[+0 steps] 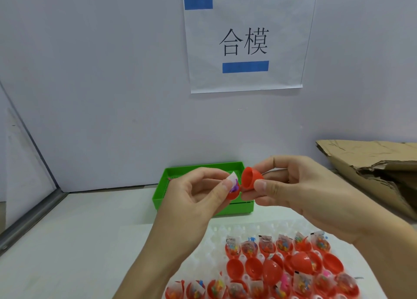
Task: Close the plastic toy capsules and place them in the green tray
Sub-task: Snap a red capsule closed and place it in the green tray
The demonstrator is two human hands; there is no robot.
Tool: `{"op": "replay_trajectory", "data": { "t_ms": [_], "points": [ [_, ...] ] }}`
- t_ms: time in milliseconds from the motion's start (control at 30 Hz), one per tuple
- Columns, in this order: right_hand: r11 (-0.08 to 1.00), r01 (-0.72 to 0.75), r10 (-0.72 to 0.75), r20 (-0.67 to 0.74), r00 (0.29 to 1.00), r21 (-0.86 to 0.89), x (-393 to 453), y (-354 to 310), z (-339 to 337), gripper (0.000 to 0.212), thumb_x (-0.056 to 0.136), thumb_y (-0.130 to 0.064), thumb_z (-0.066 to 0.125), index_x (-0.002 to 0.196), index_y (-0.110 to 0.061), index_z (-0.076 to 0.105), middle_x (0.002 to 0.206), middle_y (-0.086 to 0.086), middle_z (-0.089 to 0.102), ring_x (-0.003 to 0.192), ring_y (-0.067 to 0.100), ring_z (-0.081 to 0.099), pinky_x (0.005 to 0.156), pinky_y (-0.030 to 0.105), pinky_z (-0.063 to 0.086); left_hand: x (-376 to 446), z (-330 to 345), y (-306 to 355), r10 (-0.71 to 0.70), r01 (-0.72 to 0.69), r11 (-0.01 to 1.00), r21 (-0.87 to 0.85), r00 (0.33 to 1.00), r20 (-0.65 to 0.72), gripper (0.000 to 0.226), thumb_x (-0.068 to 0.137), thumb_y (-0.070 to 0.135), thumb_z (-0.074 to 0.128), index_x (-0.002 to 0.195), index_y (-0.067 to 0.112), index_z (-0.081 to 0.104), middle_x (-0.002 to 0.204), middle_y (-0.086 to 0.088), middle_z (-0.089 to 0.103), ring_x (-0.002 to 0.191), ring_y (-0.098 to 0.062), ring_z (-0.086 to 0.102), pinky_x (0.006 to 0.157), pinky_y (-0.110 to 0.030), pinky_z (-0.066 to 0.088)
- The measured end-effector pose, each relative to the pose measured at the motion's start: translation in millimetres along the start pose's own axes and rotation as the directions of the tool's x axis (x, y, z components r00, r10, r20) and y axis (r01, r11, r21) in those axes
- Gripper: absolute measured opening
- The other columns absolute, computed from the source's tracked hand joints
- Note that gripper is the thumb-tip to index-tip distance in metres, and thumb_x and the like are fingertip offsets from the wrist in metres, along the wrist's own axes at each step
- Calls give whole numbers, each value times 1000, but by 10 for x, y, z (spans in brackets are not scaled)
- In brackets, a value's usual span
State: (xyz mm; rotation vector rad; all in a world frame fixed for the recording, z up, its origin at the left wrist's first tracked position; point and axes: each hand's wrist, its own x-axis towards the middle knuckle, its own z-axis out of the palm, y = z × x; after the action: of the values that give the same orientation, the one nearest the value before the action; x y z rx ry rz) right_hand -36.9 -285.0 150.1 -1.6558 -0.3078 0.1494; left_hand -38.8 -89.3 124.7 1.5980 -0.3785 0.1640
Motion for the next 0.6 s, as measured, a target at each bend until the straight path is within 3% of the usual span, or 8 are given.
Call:
{"op": "replay_trajectory", "data": {
  "t_ms": [200, 400, 500, 600],
  "points": [
    [999, -37, 38, -29, 999, 31, 17, 25, 4, 39, 75, -29, 71, 105, -4, 68, 92, 11, 78, 88, 22, 76, 69, 19, 58, -13, -11, 16, -17, 17, 997, 75, 1000, 7, 34, 74, 43, 74, 103, 26, 74, 95, 3, 77, 90, -9, 73, 81, -24, 58],
    [998, -48, 46, -47, 998, -34, 43, 74, 9, 26, 86, -24, 68, 110, -13, 68, 94, 5, 78, 88, 18, 76, 74, 24, 60, 2, -18, -9, 7, -4, 997, 80, 999, -35, 18, 78, 19, 79, 96, 20, 75, 90, 7, 77, 86, -6, 73, 73, -12, 53],
    [969, 23, -55, -124, 991, -246, 41, 81, -17, 25, 89, -28, 69, 113, -34, 67, 100, -7, 76, 92, 9, 73, 86, 32, 56, 0, -8, -25, 15, -11, 998, 59, 998, -53, 15, 79, 17, 79, 93, 18, 75, 88, 5, 77, 85, -8, 74, 73, -12, 53],
    [897, 156, -270, -231, 935, -414, -6, 30, -29, 20, 80, -32, 75, 99, -38, 70, 92, -11, 68, 85, 3, 67, 74, 23, 54, 2, 7, -44, 14, -10, 999, 43, 995, -95, 15, 79, 17, 79, 93, 17, 74, 87, 4, 77, 84, -9, 74, 74, -14, 54]
  ]
}}
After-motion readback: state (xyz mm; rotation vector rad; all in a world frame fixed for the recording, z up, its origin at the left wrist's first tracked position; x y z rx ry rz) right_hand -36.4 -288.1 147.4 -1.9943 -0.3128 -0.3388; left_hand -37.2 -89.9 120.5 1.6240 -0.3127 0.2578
